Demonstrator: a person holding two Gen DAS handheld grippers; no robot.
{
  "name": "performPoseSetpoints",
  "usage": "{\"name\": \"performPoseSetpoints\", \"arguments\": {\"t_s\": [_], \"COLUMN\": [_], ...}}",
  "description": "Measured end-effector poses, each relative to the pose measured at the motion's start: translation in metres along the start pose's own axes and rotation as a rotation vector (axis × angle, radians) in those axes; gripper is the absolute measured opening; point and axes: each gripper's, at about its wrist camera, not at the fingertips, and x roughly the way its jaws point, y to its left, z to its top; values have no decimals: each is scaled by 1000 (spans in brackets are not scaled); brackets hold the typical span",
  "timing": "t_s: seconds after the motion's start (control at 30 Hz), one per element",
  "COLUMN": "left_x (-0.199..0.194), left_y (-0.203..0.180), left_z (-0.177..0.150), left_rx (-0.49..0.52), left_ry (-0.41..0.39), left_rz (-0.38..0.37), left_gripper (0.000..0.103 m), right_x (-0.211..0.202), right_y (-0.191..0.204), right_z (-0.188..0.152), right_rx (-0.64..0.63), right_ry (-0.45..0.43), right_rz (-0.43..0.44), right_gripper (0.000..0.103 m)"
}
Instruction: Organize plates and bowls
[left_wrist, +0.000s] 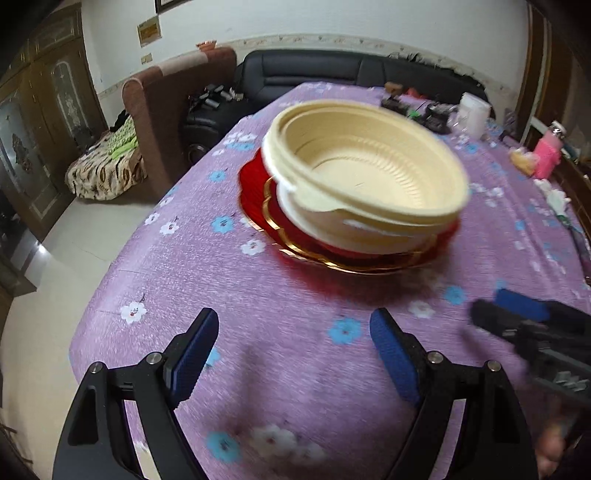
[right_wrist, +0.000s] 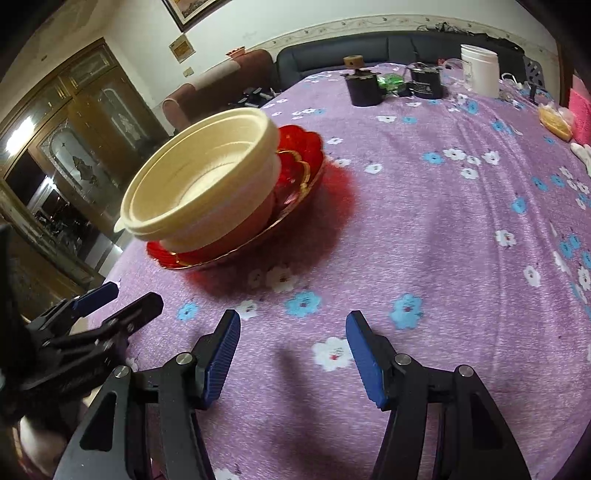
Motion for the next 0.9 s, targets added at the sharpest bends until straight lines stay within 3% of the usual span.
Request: {"name": "performPoseSetpoints", "arguments": {"t_s": [0.23, 0.9], "left_x": [-22, -17], "left_y": [-21, -27], "left_z": [-4, -13], "left_rx": [9, 9], "left_ry": [-88, -48], "left_rz": [9, 9], "left_gripper": [87, 87], "right_x": [-8, -16], "right_y": [6, 0], "right_z": [-9, -19], "right_rx": [-31, -43], "right_ry": [-92, -126], "right_rz": [-55, -125], "right_gripper": [66, 70]}}
